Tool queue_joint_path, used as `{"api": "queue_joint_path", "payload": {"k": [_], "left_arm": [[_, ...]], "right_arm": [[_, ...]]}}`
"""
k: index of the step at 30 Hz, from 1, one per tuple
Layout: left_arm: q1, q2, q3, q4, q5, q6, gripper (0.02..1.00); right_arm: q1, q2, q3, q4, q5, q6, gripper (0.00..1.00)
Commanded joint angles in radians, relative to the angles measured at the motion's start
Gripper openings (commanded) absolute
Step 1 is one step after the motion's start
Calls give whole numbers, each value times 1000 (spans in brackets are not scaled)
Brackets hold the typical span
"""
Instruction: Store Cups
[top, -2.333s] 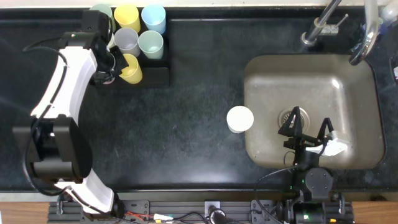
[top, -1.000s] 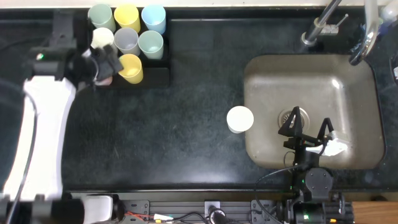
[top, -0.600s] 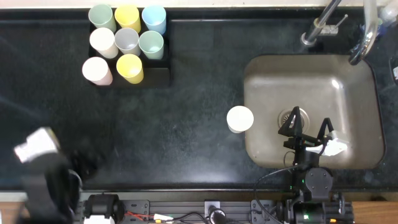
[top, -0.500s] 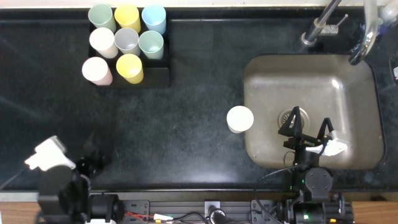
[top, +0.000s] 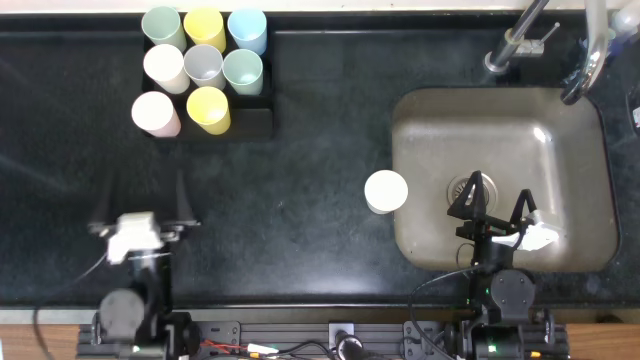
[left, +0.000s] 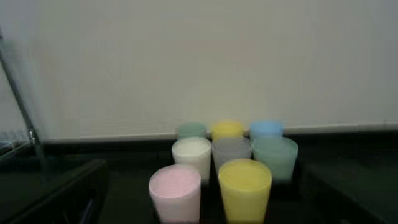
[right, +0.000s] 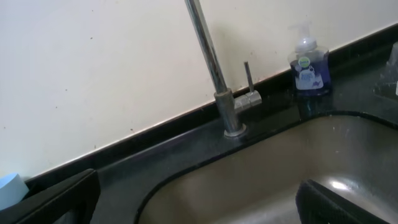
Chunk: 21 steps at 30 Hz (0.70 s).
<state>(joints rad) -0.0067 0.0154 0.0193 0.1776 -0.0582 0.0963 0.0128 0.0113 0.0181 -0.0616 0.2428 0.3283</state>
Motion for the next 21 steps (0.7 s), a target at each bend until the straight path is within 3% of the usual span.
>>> {"api": "queue_joint_path", "payload": {"k": [1, 5, 21], "left_arm": [[0, -12, -11, -251, 40, 60, 1000], [-1, -6, -11, -262, 79, 52, 1000], [-1, -13, -11, -261, 80, 53, 1000]], "right_arm": [[-2, -8, -12, 6, 2, -3, 993], [-2, -8, -12, 6, 2, -3, 996], [-2, -8, -12, 6, 2, -3, 998]]}}
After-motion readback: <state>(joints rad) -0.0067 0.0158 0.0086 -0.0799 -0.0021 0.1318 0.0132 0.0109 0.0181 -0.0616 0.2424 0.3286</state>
